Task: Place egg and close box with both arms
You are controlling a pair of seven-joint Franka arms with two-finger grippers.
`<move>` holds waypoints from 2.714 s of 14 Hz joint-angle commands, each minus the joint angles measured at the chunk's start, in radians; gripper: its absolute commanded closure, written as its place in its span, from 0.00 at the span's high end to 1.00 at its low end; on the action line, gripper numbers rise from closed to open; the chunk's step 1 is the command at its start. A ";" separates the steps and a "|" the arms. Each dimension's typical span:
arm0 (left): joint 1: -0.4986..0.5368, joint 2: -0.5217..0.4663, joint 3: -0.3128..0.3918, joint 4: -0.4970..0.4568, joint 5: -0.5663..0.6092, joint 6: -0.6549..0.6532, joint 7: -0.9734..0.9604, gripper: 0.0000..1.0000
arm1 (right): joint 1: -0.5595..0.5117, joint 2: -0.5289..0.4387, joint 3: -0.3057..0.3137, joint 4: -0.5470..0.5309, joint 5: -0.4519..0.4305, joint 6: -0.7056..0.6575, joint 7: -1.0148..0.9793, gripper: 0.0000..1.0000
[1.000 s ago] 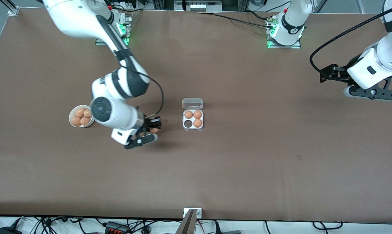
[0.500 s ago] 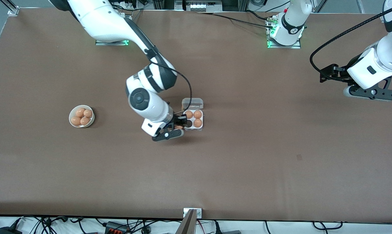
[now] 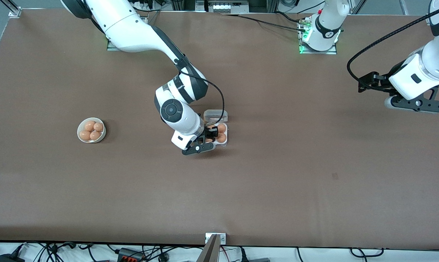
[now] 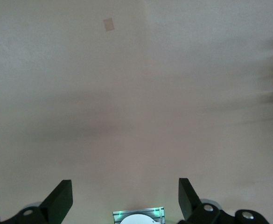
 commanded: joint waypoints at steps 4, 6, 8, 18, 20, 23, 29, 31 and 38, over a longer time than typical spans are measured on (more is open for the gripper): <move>0.005 0.013 -0.003 0.030 0.014 -0.010 0.022 1.00 | 0.008 0.020 -0.004 0.014 0.017 0.016 0.032 0.18; 0.007 0.013 -0.003 0.030 0.012 -0.011 0.022 1.00 | 0.008 0.023 -0.004 0.014 0.019 0.016 0.034 0.18; 0.007 0.013 -0.003 0.030 0.012 -0.010 0.022 1.00 | 0.008 0.023 -0.004 0.014 0.019 0.016 0.034 0.19; 0.007 0.013 -0.003 0.030 0.012 -0.011 0.022 1.00 | 0.014 -0.006 -0.002 0.038 0.040 -0.035 0.072 1.00; 0.007 0.013 -0.003 0.030 0.011 -0.011 0.022 1.00 | 0.006 -0.047 -0.017 0.038 0.037 -0.085 0.072 1.00; 0.008 0.018 -0.003 0.022 0.011 -0.014 0.016 1.00 | -0.032 -0.157 -0.063 0.038 -0.016 -0.170 0.058 1.00; -0.002 0.021 -0.003 0.029 0.014 -0.034 0.020 0.25 | -0.162 -0.331 -0.136 0.038 -0.115 -0.456 0.034 1.00; -0.002 0.021 -0.003 0.029 0.012 -0.045 0.020 0.07 | -0.222 -0.378 -0.133 0.038 -0.118 -0.493 -0.004 1.00; -0.042 0.016 -0.007 0.029 0.000 -0.106 0.022 0.01 | -0.386 -0.443 -0.153 0.037 -0.121 -0.519 -0.069 1.00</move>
